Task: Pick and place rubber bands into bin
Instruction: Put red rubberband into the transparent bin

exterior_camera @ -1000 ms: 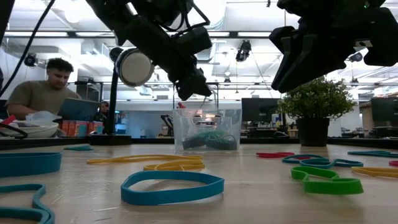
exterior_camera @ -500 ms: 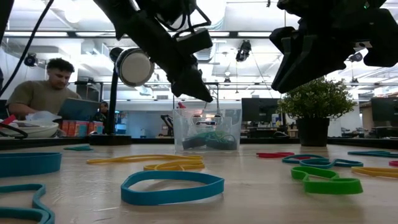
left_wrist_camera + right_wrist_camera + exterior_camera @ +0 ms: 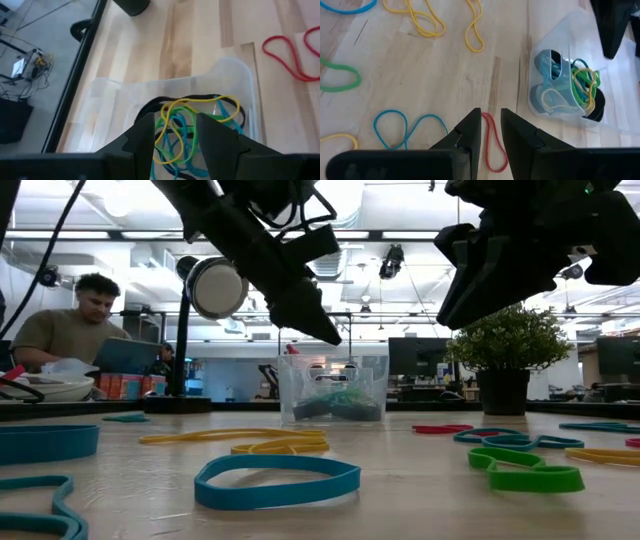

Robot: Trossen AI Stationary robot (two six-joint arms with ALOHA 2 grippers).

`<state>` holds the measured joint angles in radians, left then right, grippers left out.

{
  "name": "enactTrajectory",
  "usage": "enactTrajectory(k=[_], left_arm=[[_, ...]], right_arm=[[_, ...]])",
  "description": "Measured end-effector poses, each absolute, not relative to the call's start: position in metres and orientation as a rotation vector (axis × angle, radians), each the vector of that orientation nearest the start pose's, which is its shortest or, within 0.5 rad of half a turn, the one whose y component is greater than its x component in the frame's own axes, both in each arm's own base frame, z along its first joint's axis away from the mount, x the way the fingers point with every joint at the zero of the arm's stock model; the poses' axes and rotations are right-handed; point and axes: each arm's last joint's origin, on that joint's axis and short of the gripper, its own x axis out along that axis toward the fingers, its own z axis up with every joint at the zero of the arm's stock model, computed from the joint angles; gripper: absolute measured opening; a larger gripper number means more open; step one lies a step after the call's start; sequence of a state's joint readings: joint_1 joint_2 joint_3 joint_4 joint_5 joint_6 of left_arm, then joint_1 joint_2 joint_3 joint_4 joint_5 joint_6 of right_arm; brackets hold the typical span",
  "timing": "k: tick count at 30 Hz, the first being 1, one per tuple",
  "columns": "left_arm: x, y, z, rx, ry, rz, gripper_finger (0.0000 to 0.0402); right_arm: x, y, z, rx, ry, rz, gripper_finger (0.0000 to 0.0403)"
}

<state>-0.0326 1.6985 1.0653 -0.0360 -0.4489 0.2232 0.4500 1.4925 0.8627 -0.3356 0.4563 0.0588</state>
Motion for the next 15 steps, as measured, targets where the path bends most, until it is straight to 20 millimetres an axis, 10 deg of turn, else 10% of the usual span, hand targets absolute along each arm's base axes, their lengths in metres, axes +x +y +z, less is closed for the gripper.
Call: enactTrajectory(k=[15], left_arm=[[0.305,-0.055,0.243,0.257,0.696,0.214,0.013]], right_arm=[[0.259,0.078,0.166,-0.184,0.974,-0.089,0.0068]])
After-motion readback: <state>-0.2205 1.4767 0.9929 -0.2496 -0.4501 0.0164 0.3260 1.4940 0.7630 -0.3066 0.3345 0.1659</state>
